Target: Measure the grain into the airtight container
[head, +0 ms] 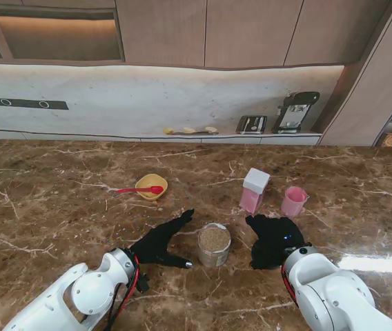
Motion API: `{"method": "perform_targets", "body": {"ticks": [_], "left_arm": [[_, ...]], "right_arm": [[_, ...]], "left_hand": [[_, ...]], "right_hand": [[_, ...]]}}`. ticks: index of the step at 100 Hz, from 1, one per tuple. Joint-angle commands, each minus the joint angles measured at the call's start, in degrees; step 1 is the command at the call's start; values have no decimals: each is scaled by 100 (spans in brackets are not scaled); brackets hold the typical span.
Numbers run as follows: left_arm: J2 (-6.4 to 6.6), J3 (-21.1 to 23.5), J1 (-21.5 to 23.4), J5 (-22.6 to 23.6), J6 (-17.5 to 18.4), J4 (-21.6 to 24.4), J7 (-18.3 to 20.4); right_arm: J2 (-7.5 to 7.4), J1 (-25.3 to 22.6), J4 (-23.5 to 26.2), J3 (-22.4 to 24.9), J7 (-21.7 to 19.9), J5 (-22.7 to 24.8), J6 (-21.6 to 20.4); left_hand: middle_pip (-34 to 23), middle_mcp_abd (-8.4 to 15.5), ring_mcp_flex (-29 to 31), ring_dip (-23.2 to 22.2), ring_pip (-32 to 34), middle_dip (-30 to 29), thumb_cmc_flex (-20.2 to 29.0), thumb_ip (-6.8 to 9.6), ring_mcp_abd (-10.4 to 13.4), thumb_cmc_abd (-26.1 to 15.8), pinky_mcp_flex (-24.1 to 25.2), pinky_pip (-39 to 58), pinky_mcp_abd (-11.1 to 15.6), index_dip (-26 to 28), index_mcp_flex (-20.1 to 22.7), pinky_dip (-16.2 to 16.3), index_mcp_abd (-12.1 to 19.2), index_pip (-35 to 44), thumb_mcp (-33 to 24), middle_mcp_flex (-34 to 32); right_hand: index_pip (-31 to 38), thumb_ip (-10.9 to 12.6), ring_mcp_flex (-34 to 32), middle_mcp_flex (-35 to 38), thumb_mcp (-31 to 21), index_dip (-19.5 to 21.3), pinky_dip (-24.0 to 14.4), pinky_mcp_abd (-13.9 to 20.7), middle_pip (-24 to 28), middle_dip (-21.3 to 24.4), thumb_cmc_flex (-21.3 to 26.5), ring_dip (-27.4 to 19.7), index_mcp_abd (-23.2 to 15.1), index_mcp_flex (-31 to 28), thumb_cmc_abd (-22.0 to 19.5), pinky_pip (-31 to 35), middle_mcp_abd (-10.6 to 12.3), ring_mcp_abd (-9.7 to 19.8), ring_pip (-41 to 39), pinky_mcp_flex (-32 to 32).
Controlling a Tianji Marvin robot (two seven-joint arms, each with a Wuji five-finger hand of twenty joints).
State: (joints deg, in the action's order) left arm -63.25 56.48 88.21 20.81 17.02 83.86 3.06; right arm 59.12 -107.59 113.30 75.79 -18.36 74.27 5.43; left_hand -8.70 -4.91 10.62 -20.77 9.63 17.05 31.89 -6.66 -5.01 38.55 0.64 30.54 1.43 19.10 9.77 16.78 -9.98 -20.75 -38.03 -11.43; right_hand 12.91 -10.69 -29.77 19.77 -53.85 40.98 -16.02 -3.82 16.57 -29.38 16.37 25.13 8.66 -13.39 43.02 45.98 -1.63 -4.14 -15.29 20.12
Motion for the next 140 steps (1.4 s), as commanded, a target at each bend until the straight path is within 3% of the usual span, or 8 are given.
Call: {"method": "perform_targets", "body": {"ticks": [1,45,57,61,77,95,110,140], "left_arm": [[-34,-72,-78,-15,-72,-93,38],[-101,-613,-611,-411,-249,-560,242],[-115,-719,-698,-486,-287,-647,285],[-119,-755,-729,-513,-305,-675,306],[-157,-907,-858,-601,-331,-814,305],[-203,-1035,-979,-703,-369,-933,291],[-240,-1145,-1071,-776,-377,-1025,278],[-253,-1298,-1192,-880,-466,-1120,393]], "right_arm": [[5,-39,-72,-26,-145,107,34],[-24,132,-178,-232,-1117,495,347],[-28,230,-379,-379,-1084,556,493],[-31,266,-436,-426,-1095,567,536],[-32,381,-680,-602,-933,629,722],[-28,441,-836,-672,-689,716,804],[-33,505,-892,-693,-789,756,807],[-56,664,-1109,-844,-894,647,894]], "left_hand": [[94,231,-190,42,-228,70,24,24,217,130,47,-165,296,5,-257,-20,201,2266,75,228],[433,227,-437,36,-351,137,24,-33,213,255,101,-890,306,69,-233,41,434,2056,-25,399],[516,223,-506,39,-375,162,8,-41,167,242,141,-1048,220,33,-230,89,490,2036,15,443],[618,220,-549,12,-364,211,38,-32,130,202,120,-1245,189,-68,-221,241,507,2009,106,453],[634,214,-575,-1,-360,248,27,-24,100,178,151,-1320,176,-95,-225,327,545,2021,128,482],[655,207,-590,-6,-364,275,30,-15,101,111,146,-1381,156,-121,-225,421,529,2024,177,488],[650,196,-590,-12,-358,295,49,-2,86,86,140,-1400,140,-128,-218,501,527,2035,223,478],[637,195,-610,-33,-341,320,82,19,48,48,159,-1453,110,-4,-215,597,544,2116,221,475]], "right_hand": [[-51,130,268,-214,-119,103,-156,-169,1,88,-150,-143,121,218,114,-170,-104,-107,81,-190],[-284,165,555,-845,195,260,-339,-588,-333,222,87,-337,179,818,-16,-278,-195,-384,324,-165],[-759,150,586,-1140,30,109,-366,-623,-367,210,56,-351,189,778,121,-213,-230,-389,286,-70],[-942,134,587,-1140,-3,24,-372,-617,-410,233,53,-345,175,712,136,-179,-239,-398,259,-36],[-1065,123,493,-1129,-177,10,-388,-524,-392,202,72,-298,154,666,323,-73,-252,-384,150,140],[-820,49,374,-1109,-517,455,-356,-442,-43,28,24,-189,79,738,581,77,-210,-295,-39,301],[-474,25,210,-1044,-647,924,-329,-326,233,-56,37,-46,45,836,718,221,-168,-229,-239,493],[-105,26,-244,-663,-774,1120,-269,68,660,-214,271,159,-2,667,847,478,-65,-106,-610,985]]}}
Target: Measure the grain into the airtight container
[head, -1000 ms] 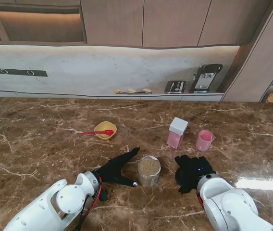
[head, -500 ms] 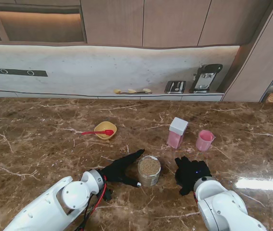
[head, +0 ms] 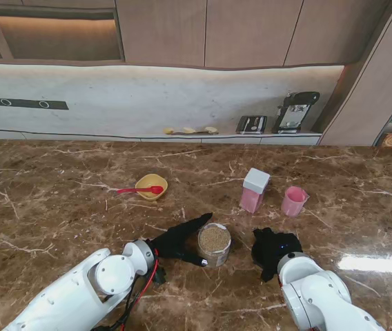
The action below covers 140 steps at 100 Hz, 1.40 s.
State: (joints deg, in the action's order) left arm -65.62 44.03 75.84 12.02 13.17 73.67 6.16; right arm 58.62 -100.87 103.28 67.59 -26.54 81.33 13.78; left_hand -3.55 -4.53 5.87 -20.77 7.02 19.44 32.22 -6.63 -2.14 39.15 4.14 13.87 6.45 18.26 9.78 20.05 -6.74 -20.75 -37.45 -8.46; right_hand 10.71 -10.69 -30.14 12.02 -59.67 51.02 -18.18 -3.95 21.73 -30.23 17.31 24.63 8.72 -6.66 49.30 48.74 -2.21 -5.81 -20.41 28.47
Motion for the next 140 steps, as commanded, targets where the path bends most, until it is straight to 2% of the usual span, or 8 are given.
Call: {"method": "perform_targets", "body": {"ticks": [1,15,40,66,94,107,128,140], "left_arm": [[-16,-55,44,-2,-84,-100,89],[-23,-52,60,-27,-97,-96,82],[-12,-86,35,-10,-123,-101,122],[10,-91,33,-14,-168,-75,197],[-4,-107,20,-36,-162,-94,177],[-9,-114,13,-47,-156,-104,172],[-19,-104,24,-62,-145,-113,145],[-25,-106,28,-66,-132,-123,127]], "right_arm": [[-6,-3,-117,-31,-73,-66,64],[-14,71,-284,-128,120,-168,151],[-26,139,-458,-211,410,-473,157],[-22,157,-605,-294,691,-638,260],[-12,191,-814,-376,1189,-793,222],[-13,220,-860,-442,1229,-832,235],[1,253,-1005,-549,1586,-972,251],[18,260,-1077,-547,1866,-1071,160]], "left_hand": [[124,158,-140,-33,-81,81,49,17,-240,-12,-189,209,-392,87,-218,271,223,2119,163,183],[138,169,-149,-38,-80,86,41,26,-235,-76,-190,157,-393,139,-238,299,254,2118,188,189],[123,169,-144,-38,-83,104,70,50,-230,-128,-199,142,-418,228,-210,381,275,2142,233,168],[108,181,-172,-44,-82,108,83,65,-266,-182,-168,33,-455,646,-183,453,507,2642,246,173],[116,189,-178,-40,-88,105,65,85,-245,-303,-186,21,-462,609,-217,500,503,2651,336,174],[118,192,-175,-40,-88,106,60,99,-240,-351,-191,39,-470,578,-216,532,512,2632,402,172],[100,193,-165,-42,-84,114,61,122,-248,-426,-194,57,-481,564,-208,561,501,2641,481,159],[89,195,-157,-42,-82,115,70,136,-242,-450,-191,64,-490,556,-205,572,510,2649,524,152]], "right_hand": [[152,26,-227,121,-182,125,-42,98,189,-155,197,236,-19,-13,214,223,2,69,-138,171],[672,90,-727,486,-259,280,91,330,771,-483,641,555,-181,-319,150,552,101,245,-679,634],[868,325,-1201,1193,-518,188,297,407,963,-471,1176,534,-282,-943,-200,741,121,239,-795,1088],[1515,173,-1686,1887,-438,257,455,486,1206,-565,916,557,-528,-1652,205,1026,142,348,-952,1454],[1547,-80,-2105,2615,-657,-358,628,424,875,-353,464,519,-686,-2282,706,1330,173,319,-915,1730],[1640,108,-2190,2680,-774,-447,696,426,887,-356,906,503,-693,-2301,418,1391,197,331,-860,1783],[1845,554,-2510,2992,-1570,-563,757,355,882,-341,1124,500,-774,-2527,-149,1595,211,279,-832,2017],[1961,559,-2667,3205,-1646,-580,776,359,920,-344,1132,501,-827,-2714,-45,1670,211,275,-832,2137]]}}
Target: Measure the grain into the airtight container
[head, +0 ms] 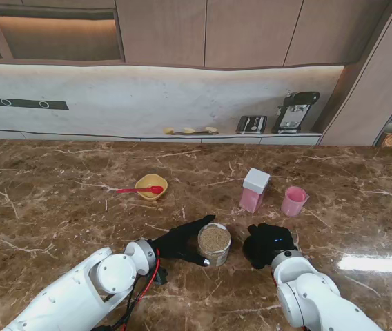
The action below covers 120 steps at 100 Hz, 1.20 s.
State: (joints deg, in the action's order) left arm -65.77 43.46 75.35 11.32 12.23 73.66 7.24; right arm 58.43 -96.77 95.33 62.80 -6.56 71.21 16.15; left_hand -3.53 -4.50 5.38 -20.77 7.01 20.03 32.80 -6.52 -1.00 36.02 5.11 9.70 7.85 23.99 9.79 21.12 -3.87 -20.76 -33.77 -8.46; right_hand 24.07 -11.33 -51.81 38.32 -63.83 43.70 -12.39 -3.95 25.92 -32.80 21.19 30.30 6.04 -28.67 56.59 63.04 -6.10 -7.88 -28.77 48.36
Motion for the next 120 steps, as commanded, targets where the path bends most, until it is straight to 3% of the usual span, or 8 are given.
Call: {"method": "perform_targets", "body": {"ticks": [1,21,60,95,100,120], "left_arm": [[-10,-49,76,3,-37,-124,18],[-9,-48,81,5,-21,-128,12],[-3,-35,93,11,-16,-112,20],[28,-24,101,33,-49,-76,95],[30,-19,108,31,-61,-70,103],[29,-8,129,36,-72,-55,87]], "right_arm": [[38,-150,-288,-68,-111,-66,-82],[75,-150,-402,-4,370,-241,-301],[87,-166,-261,216,412,-355,-716],[111,-183,-90,341,448,-379,-759],[115,-192,-70,355,456,-388,-765],[114,-209,-40,371,430,-396,-782]], "left_hand": [[86,198,-111,-42,-82,56,9,126,-355,-136,-289,482,-629,-17,-206,466,227,2651,160,151],[66,198,-111,-42,-84,52,20,145,-370,-168,-280,482,-637,-32,-201,474,234,2671,197,143],[51,206,-109,-38,-91,38,46,171,-358,-209,-277,467,-652,-71,-175,482,239,2728,259,135],[18,192,-119,-49,-77,18,129,195,-422,-190,-263,389,-681,53,-136,484,523,3330,1,124],[19,211,-225,-14,-145,17,123,193,-343,-200,-258,378,-674,77,-128,485,582,3398,-8,127],[28,214,-210,15,-182,15,89,185,-330,-212,-256,351,-675,68,-172,493,506,3449,12,130]], "right_hand": [[633,612,-514,591,-1214,149,199,355,499,-84,738,-65,-564,-529,-748,248,603,478,3,158],[815,503,-802,1033,-1174,96,219,353,501,-64,822,-36,-668,-902,-468,427,626,525,-32,365],[884,527,-1000,1320,-1297,2,250,313,396,-39,971,17,-706,-1136,-569,560,627,515,-24,486],[885,522,-1009,1334,-1265,-34,280,311,363,-71,992,73,-693,-1133,-584,592,626,546,-29,486],[884,522,-1010,1326,-1260,-38,285,311,361,-77,998,83,-686,-1130,-582,594,623,548,-35,486],[884,524,-1005,1332,-1259,-45,299,311,361,-95,1025,107,-694,-1132,-583,599,622,548,-41,485]]}}
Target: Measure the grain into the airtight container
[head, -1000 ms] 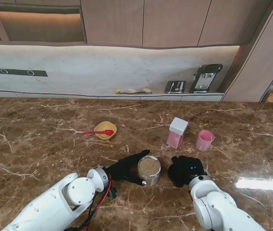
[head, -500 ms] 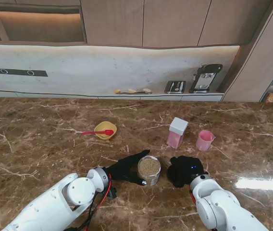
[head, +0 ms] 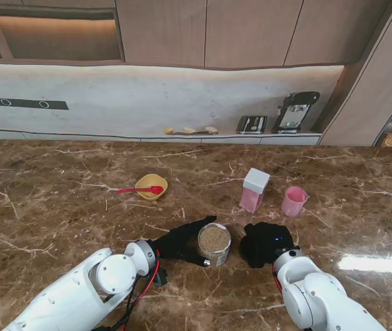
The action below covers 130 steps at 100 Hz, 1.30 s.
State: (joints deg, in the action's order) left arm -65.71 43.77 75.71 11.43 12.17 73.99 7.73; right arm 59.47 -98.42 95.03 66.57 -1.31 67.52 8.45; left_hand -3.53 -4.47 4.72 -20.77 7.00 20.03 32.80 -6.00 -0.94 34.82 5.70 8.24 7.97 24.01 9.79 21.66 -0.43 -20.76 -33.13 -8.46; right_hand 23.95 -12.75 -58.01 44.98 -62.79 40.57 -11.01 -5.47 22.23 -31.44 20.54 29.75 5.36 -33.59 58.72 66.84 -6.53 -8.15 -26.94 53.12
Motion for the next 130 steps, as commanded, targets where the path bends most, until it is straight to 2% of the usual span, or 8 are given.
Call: {"method": "perform_targets", "body": {"ticks": [1,64,102,130], "left_arm": [[22,-39,93,25,-66,-89,37],[26,-34,90,17,-67,-82,54],[29,-28,83,43,-41,-88,46],[34,-40,74,84,-35,-84,41]], "right_arm": [[9,-44,-11,-9,-98,-26,-14],[27,-108,163,143,-141,-163,-140],[74,-426,1169,751,-305,-165,-515],[55,-236,1549,629,-679,-289,-788]], "left_hand": [[27,209,-143,15,-181,15,93,133,-336,-92,-317,496,-687,63,-172,440,155,3448,-53,130],[15,219,-43,-47,-83,22,79,144,-402,-134,-328,503,-686,-70,-174,471,112,3349,0,123],[9,211,-50,-47,-81,16,101,152,-410,-128,-329,508,-692,-92,-166,476,112,3349,5,117],[1,207,-51,-52,-73,18,101,150,-414,-124,-329,515,-695,-98,-166,480,96,3361,-8,115]], "right_hand": [[896,665,-385,666,-1362,267,161,463,730,-232,1090,163,-623,-638,-795,220,664,575,-224,9],[878,671,-357,640,-1364,251,179,471,700,-248,1088,192,-621,-624,-820,232,671,575,-208,1],[810,686,-295,567,-1320,227,173,452,656,-242,1085,195,-573,-569,-901,196,650,550,-179,-65],[750,707,-271,523,-1276,210,158,444,619,-232,1086,199,-555,-548,-986,176,636,545,-169,-85]]}}
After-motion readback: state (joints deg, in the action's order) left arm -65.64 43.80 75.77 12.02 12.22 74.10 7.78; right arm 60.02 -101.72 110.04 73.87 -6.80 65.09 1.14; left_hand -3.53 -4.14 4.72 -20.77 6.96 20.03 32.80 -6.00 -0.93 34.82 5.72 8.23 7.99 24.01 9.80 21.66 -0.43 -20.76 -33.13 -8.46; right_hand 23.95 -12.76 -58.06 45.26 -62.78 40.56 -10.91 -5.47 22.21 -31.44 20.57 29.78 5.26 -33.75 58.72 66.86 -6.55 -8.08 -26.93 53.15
